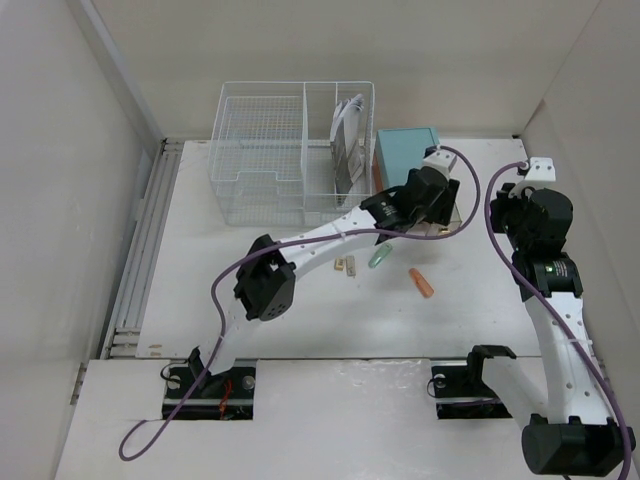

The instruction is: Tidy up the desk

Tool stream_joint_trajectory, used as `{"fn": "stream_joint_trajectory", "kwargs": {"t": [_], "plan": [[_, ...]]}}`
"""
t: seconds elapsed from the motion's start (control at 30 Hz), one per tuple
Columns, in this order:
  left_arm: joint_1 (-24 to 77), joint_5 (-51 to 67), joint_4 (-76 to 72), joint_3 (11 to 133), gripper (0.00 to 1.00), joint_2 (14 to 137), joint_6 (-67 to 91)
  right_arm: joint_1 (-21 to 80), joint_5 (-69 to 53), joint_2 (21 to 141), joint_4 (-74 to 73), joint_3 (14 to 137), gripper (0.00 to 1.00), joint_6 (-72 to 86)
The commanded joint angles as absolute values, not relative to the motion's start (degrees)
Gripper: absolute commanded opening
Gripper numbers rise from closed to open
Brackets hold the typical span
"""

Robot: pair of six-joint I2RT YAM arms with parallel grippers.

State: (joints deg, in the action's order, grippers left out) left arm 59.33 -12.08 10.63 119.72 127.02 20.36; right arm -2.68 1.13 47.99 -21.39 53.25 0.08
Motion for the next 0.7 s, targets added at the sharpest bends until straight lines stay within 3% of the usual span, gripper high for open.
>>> {"fn": "stream_joint_trajectory", "kwargs": {"t": [0.0, 0.1, 0.67], "plan": [[58.27, -12.04, 8.26, 123.31, 0.49, 125.94, 19.78, -2.99, 2.11, 47.55, -18.37, 54.23, 0.13, 0.79], [57.66, -12.04, 8.26, 124.45, 0.58, 125.95, 19.78, -2.99, 2.11, 48.16, -18.37, 54.23, 0.14, 1.31], [56.60, -6.95, 8.26, 126.65, 0.53, 129.46, 19.78, -2.99, 1.58, 48.69, -18.37, 54.23, 0.14, 1.32]]}}
